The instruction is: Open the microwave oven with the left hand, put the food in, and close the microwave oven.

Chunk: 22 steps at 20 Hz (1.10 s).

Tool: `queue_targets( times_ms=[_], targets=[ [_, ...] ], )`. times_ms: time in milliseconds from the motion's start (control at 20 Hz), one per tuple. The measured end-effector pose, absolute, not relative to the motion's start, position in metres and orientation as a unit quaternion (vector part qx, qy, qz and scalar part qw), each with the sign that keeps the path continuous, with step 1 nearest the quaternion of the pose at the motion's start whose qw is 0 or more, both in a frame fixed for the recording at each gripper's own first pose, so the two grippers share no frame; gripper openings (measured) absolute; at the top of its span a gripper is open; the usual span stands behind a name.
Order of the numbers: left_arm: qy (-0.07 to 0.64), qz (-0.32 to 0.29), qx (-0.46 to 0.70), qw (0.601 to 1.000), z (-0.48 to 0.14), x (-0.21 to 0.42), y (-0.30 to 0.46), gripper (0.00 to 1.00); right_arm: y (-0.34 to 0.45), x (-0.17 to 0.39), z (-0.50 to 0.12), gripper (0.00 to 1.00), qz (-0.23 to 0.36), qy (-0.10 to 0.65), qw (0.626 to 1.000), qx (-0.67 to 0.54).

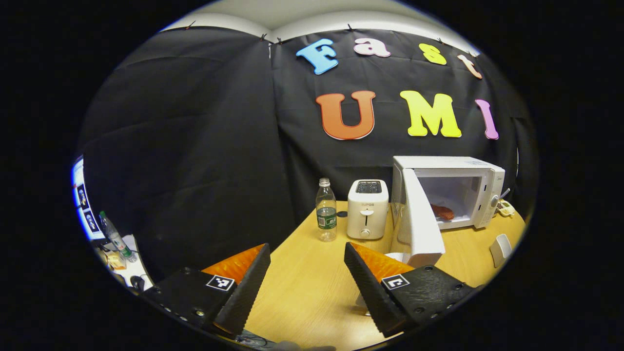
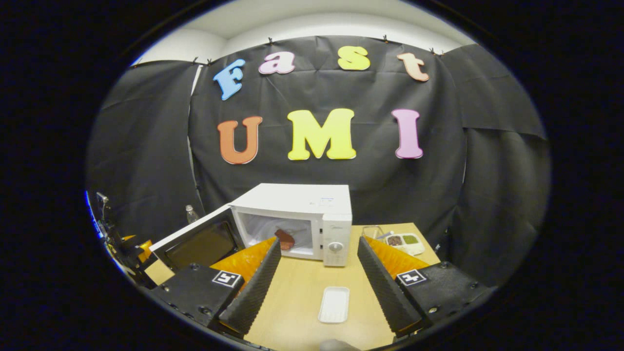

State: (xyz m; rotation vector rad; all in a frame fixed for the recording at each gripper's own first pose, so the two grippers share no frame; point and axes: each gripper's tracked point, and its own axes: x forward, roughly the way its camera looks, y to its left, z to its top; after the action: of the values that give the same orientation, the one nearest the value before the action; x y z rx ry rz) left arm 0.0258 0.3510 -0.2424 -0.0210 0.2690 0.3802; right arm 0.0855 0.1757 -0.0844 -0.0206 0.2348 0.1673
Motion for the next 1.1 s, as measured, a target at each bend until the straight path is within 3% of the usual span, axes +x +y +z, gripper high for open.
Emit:
queue_targets(
  times_ms=[50, 100, 200, 700, 1100],
  targets=[
    [0.137, 0.183, -0.015, 0.973, -0.249, 0.030, 0.350, 0.91, 0.170, 0.081, -0.087, 0.92, 0.078, 0.118, 0.990, -0.007],
    [0.138, 0.183, -0.015, 0.973, -0.254, 0.031, 0.351, 0.69, 0.165, 0.077, -0.088, 0.92, 0.072, 0.123, 0.990, -0.004],
    [0.137, 0.181, -0.026, 0.973, -0.265, 0.039, 0.352, 0.02, 0.155, 0.073, -0.086, 0.92, 0.063, 0.123, 0.990, -0.002],
    [0.149, 0.096, -0.009, 0.984, -0.279, 0.049, 0.297, 0.00, 0.126, 0.065, -0.075, 0.92, 0.029, 0.121, 0.992, 0.006],
    [0.140, 0.004, -0.012, 0.990, -0.271, 0.055, 0.182, 0.00, 0.103, 0.057, -0.072, 0.92, 0.028, 0.124, 0.992, 0.004]
  ],
)
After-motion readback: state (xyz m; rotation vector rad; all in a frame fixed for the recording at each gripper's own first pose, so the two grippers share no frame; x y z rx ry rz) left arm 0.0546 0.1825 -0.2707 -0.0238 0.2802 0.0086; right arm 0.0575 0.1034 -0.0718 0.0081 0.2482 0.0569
